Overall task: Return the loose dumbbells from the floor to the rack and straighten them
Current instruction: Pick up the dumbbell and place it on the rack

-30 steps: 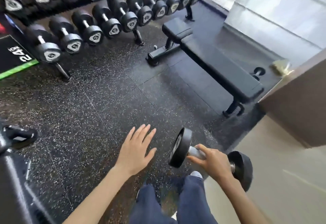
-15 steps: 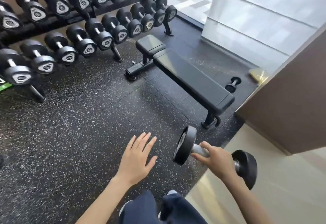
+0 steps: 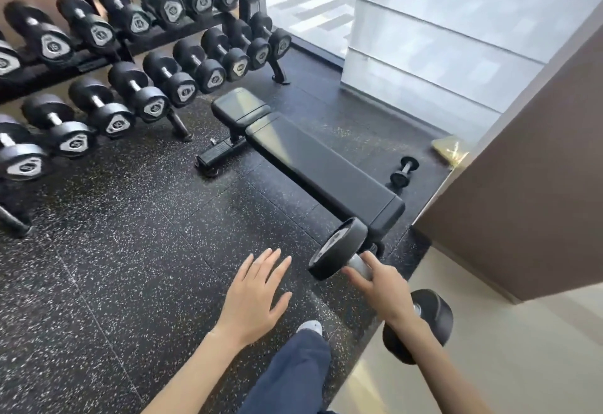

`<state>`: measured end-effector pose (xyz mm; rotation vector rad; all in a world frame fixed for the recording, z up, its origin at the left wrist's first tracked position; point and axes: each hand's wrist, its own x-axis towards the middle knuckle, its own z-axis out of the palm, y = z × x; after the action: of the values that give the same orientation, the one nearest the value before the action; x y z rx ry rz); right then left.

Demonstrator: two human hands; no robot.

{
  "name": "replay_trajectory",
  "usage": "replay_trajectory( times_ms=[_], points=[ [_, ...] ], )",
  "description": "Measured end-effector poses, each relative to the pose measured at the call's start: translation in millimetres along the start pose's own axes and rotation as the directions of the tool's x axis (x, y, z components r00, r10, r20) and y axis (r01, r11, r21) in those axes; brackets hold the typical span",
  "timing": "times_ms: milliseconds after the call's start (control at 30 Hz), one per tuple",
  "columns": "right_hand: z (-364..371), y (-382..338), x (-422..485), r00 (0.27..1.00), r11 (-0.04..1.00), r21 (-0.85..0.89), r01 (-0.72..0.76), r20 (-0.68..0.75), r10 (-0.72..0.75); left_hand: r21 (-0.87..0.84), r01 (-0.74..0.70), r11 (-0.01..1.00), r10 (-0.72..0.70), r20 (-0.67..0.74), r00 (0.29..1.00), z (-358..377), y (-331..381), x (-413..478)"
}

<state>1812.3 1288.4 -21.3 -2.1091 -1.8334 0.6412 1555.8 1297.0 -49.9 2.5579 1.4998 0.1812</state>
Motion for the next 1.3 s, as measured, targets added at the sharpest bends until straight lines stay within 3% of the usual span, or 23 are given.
replay_trajectory(
  times_ms=[233, 367, 733, 1033, 1300],
  points=[
    [-53, 20, 93, 1.0, 0.973, -0.228, 0.024, 0.017, -0.021, -0.006, 0.035, 0.999, -0.035, -0.001, 0.999, 2, -17, 103],
    [-71, 39, 131, 1.0, 0.968, -0.252, 0.01, 0.022, -0.005, 0.024, 0.015, 1.0, -0.015, 0.002, 1.0, 1, -17, 153],
    [-97, 119, 222, 0.987, 0.994, 0.071, -0.081, 0.145, 0.07, 0.035, 0.099, 0.994, -0.099, -0.009, 0.995, 22, 40, 254],
    [-163, 187, 298, 0.969, 0.875, 0.455, -0.165, 0.239, 0.058, 0.019, 0.252, 0.968, -0.252, -0.003, 0.968, 43, 131, 328],
    [-191, 241, 370, 0.964, 0.912, 0.393, -0.119, 0.265, 0.011, -0.014, 0.334, 0.942, -0.334, -0.03, 0.942, 44, 167, 395]
  ],
)
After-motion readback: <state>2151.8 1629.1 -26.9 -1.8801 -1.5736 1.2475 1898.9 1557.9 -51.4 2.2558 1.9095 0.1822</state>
